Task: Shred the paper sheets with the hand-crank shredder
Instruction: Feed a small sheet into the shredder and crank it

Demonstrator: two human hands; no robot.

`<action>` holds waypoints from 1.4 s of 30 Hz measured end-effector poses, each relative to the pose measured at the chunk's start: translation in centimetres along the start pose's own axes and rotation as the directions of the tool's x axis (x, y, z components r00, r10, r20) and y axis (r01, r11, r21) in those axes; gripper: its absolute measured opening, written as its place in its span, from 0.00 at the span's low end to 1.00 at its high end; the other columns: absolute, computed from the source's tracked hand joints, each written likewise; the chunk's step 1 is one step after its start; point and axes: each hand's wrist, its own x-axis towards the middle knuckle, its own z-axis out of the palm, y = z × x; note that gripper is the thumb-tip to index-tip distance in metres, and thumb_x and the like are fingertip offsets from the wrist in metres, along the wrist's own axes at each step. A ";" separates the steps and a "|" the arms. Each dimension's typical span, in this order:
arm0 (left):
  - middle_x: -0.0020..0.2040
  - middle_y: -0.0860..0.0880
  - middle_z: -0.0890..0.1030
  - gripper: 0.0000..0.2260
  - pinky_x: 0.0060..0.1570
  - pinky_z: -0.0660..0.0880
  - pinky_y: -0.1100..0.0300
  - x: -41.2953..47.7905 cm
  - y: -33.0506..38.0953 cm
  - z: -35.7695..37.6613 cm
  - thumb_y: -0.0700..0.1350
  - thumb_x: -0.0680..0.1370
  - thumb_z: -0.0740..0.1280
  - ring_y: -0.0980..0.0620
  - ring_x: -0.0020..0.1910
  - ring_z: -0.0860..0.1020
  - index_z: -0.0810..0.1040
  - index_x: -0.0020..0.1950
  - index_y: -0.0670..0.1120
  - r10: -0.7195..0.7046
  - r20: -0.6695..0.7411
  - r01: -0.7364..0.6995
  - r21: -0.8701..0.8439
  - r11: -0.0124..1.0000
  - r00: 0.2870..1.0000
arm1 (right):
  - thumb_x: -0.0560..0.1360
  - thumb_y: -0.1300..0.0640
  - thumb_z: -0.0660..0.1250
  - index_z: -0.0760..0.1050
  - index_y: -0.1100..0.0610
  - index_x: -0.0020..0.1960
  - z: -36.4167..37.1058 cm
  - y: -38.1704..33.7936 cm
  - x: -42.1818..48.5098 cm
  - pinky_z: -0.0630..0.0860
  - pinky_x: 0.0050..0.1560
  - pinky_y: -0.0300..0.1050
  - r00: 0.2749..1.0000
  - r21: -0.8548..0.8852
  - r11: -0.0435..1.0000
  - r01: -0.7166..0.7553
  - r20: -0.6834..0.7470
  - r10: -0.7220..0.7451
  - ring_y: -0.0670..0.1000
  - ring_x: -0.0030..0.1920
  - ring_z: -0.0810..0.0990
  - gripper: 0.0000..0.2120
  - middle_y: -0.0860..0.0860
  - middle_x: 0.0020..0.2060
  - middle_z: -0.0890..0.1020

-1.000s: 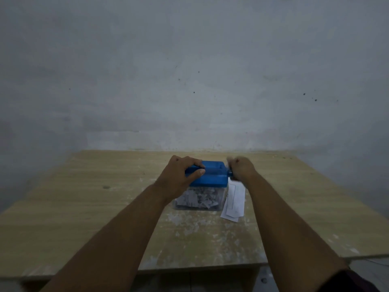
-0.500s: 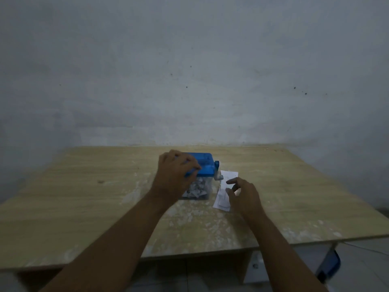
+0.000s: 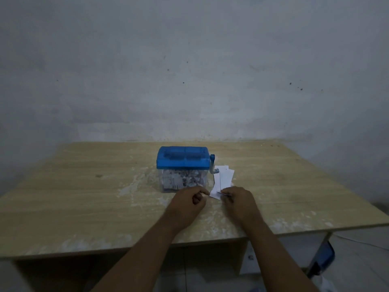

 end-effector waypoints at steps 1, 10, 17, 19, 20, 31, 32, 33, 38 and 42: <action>0.44 0.57 0.82 0.08 0.48 0.80 0.62 -0.1 -0.1 -0.1 0.48 0.82 0.71 0.59 0.44 0.79 0.84 0.58 0.60 -0.004 -0.001 0.004 -0.009 1.000 1.000 | 0.81 0.53 0.68 0.85 0.50 0.63 0.0 0.0 0.1 0.70 0.56 0.39 1.000 -0.007 1.000 0.020 -0.013 -0.020 0.49 0.55 0.81 0.12 0.49 0.57 0.86; 0.44 0.57 0.81 0.08 0.47 0.78 0.67 -0.1 -0.2 -0.2 0.48 0.82 0.71 0.60 0.45 0.79 0.83 0.59 0.60 -0.014 -0.027 0.012 -0.065 0.998 1.000 | 0.82 0.48 0.56 0.87 0.53 0.56 0.2 0.2 0.0 0.70 0.51 0.40 0.964 0.025 0.987 0.160 -0.219 -0.150 0.50 0.49 0.79 0.21 0.50 0.49 0.85; 0.50 0.59 0.82 0.11 0.49 0.80 0.67 -0.4 0.5 -0.4 0.44 0.81 0.72 0.62 0.49 0.80 0.83 0.62 0.57 0.010 -0.099 -0.023 -0.126 0.992 0.995 | 0.80 0.61 0.71 0.85 0.54 0.59 -0.9 -1.4 -1.4 0.76 0.55 0.44 0.933 0.002 0.974 0.228 -0.285 -0.218 0.50 0.53 0.81 0.10 0.50 0.52 0.85; 0.55 0.59 0.81 0.14 0.52 0.81 0.63 -0.5 1.1 -0.6 0.44 0.81 0.73 0.61 0.53 0.80 0.81 0.64 0.57 0.041 -0.133 -0.060 -0.143 0.988 0.990 | 0.79 0.63 0.71 0.84 0.52 0.61 -1.7 -2.3 -2.0 0.79 0.58 0.45 0.925 0.070 0.967 0.246 -0.313 -0.213 0.46 0.55 0.80 0.12 0.47 0.54 0.85; 0.56 0.59 0.81 0.15 0.54 0.81 0.61 -0.4 1.4 -0.8 0.45 0.81 0.73 0.60 0.55 0.80 0.80 0.65 0.57 0.069 -0.153 -0.093 -0.159 0.983 0.986 | 0.79 0.63 0.70 0.83 0.51 0.61 -2.4 -2.8 -2.2 0.80 0.57 0.45 0.923 0.114 0.957 0.265 -0.318 -0.218 0.44 0.55 0.80 0.13 0.45 0.55 0.84; 0.38 0.60 0.83 0.06 0.42 0.72 0.70 3.7 7.0 -7.0 0.44 0.82 0.73 0.66 0.39 0.80 0.84 0.45 0.50 0.120 -0.054 -0.127 -0.179 0.976 0.991 | 0.83 0.68 0.56 0.68 0.49 0.74 -13.6 -12.3 4.5 0.67 0.30 0.34 0.892 0.373 0.860 0.348 -0.415 -0.181 0.45 0.29 0.74 0.24 0.51 0.41 0.81; 0.40 0.56 0.85 0.05 0.42 0.73 0.67 4.0 7.2 -7.8 0.44 0.82 0.73 0.64 0.40 0.81 0.85 0.47 0.46 0.099 -0.063 -0.111 -0.213 0.971 0.993 | 0.84 0.66 0.55 0.66 0.48 0.75 -14.1 -13.0 5.3 0.69 0.32 0.35 0.899 0.373 0.866 0.331 -0.404 -0.169 0.44 0.31 0.76 0.24 0.50 0.43 0.82; 0.43 0.50 0.86 0.06 0.43 0.75 0.63 4.2 7.3 -8.5 0.45 0.82 0.73 0.58 0.43 0.83 0.85 0.49 0.43 0.082 -0.080 -0.099 -0.238 0.966 0.993 | 0.85 0.64 0.56 0.64 0.47 0.75 -14.5 -13.6 6.0 0.74 0.36 0.38 0.912 0.393 0.870 0.299 -0.385 -0.140 0.44 0.33 0.79 0.23 0.50 0.44 0.83; 0.44 0.48 0.88 0.06 0.39 0.82 0.62 5.3 8.2 -12.3 0.47 0.84 0.71 0.52 0.43 0.87 0.82 0.57 0.47 0.026 -0.160 -0.080 -0.344 0.936 0.987 | 0.80 0.55 0.74 0.67 0.53 0.65 -14.4 -16.1 7.2 0.87 0.49 0.56 0.995 0.746 0.660 -0.084 0.029 0.093 0.55 0.46 0.87 0.20 0.57 0.53 0.85; 0.42 0.42 0.87 0.11 0.41 0.84 0.47 6.5 8.3 -14.0 0.48 0.83 0.72 0.44 0.42 0.86 0.72 0.60 0.50 -0.050 -0.241 -0.051 -0.392 0.918 0.969 | 0.73 0.68 0.78 0.79 0.59 0.50 -12.1 -16.3 6.9 0.86 0.44 0.49 0.990 0.653 0.757 -0.030 0.126 -0.069 0.56 0.48 0.87 0.11 0.54 0.49 0.86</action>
